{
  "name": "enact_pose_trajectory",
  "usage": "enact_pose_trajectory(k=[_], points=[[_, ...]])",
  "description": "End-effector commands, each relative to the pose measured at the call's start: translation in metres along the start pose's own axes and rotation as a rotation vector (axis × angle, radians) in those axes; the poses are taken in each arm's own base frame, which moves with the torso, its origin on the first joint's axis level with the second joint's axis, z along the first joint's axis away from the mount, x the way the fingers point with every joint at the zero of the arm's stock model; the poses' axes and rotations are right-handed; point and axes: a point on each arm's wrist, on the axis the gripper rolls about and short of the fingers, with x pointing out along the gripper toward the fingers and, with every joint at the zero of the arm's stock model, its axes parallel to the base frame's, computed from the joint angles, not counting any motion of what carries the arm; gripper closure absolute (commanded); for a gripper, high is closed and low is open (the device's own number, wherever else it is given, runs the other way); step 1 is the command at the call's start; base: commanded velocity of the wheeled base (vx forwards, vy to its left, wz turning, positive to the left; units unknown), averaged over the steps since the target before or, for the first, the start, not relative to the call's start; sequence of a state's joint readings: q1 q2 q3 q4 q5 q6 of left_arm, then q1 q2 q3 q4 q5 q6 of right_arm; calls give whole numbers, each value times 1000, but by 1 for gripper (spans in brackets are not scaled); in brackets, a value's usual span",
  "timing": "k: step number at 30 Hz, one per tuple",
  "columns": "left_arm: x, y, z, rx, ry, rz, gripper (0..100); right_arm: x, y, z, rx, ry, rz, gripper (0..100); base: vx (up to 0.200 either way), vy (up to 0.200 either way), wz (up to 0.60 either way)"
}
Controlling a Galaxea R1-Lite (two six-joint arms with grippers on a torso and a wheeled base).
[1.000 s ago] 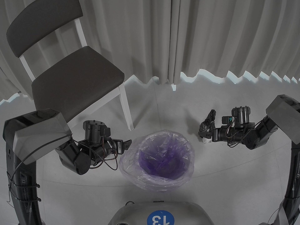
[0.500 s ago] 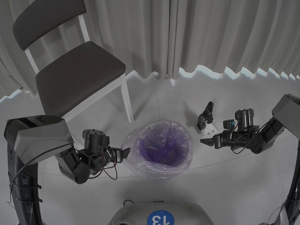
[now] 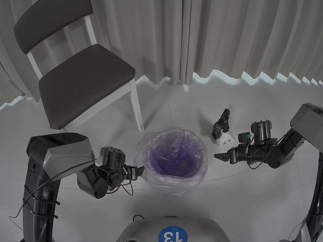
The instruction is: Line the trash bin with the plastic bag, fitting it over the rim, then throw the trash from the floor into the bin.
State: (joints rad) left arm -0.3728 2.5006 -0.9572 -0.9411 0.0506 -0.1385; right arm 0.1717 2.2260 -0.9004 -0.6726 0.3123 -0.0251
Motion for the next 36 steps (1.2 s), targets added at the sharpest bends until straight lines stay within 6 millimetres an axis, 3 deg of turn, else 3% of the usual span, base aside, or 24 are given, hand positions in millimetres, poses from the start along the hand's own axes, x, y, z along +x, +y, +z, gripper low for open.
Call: enact_pose_trajectory(k=[1,13,26,36], points=[[23,-2,-6,4,79,1,0,3,2,-3,-1,12,6,0,0,0,0],[34,-12,6,20,102,0,0,13,5,-14,-3,48,20,0,0,0,0],[-2,11,10,-18,20,23,0,34,16,-31,-39,73,47,0,0,0,0],[-3,12,7,-18,17,22,0,47,18,-49,-48,103,55,0,0,0,0]])
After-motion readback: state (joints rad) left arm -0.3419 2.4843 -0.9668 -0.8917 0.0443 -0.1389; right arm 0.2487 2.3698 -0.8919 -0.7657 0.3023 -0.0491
